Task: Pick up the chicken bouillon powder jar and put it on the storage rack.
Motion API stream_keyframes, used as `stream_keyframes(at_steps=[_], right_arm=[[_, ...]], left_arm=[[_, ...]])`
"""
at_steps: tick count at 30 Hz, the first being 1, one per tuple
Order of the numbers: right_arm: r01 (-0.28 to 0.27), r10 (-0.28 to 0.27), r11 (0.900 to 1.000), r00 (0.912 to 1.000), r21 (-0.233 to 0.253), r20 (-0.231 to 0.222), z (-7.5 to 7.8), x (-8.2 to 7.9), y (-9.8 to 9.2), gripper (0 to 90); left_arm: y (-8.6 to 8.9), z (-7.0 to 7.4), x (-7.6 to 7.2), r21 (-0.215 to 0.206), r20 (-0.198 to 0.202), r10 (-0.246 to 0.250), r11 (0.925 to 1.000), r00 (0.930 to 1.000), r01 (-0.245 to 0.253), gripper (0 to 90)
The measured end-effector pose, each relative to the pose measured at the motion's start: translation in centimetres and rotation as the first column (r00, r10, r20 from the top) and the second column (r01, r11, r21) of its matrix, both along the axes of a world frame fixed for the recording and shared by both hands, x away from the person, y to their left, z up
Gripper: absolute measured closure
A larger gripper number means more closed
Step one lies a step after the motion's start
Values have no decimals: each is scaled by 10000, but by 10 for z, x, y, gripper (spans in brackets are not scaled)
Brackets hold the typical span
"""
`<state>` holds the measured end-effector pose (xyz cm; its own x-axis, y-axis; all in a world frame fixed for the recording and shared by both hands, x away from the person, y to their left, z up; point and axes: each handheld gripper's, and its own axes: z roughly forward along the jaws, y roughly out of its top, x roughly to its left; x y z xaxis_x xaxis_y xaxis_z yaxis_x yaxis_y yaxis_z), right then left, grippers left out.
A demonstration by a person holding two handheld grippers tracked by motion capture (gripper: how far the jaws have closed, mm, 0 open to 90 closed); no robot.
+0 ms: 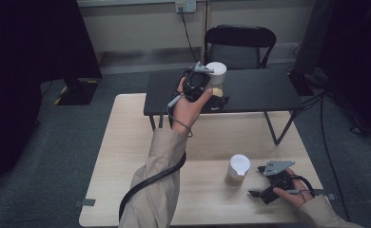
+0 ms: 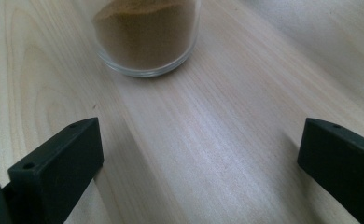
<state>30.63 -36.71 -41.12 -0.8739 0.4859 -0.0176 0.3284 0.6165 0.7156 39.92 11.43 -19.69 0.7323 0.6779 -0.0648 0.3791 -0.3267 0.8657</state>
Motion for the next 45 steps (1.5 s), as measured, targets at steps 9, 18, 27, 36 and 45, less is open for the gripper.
stream_keyframes(at_steps=[9, 18, 27, 36, 45], right_arm=[[-4, 4, 10000, 10000, 0, 3, 0, 0, 0, 0], [-5, 5, 10000, 10000, -2, 6, 0, 0, 0, 0], [-4, 4, 10000, 10000, 3, 6, 0, 0, 0, 0], [-4, 4, 10000, 10000, 3, 7, 0, 0, 0, 0], [-4, 4, 10000, 10000, 3, 4, 0, 0, 0, 0]], left_arm=[[5, -14, -6, -139, -81, 46, 9999, 10000, -47, 8], [12, -24, -13, -392, -104, 24, 9992, 9999, -28, 7], [19, -37, -19, -548, -95, -196, 9983, 9998, 190, 7], [27, -52, -25, -568, -105, -320, 9979, 9994, 314, 8], [36, -62, -34, -808, 87, -377, 9960, 9993, 383, 10]])
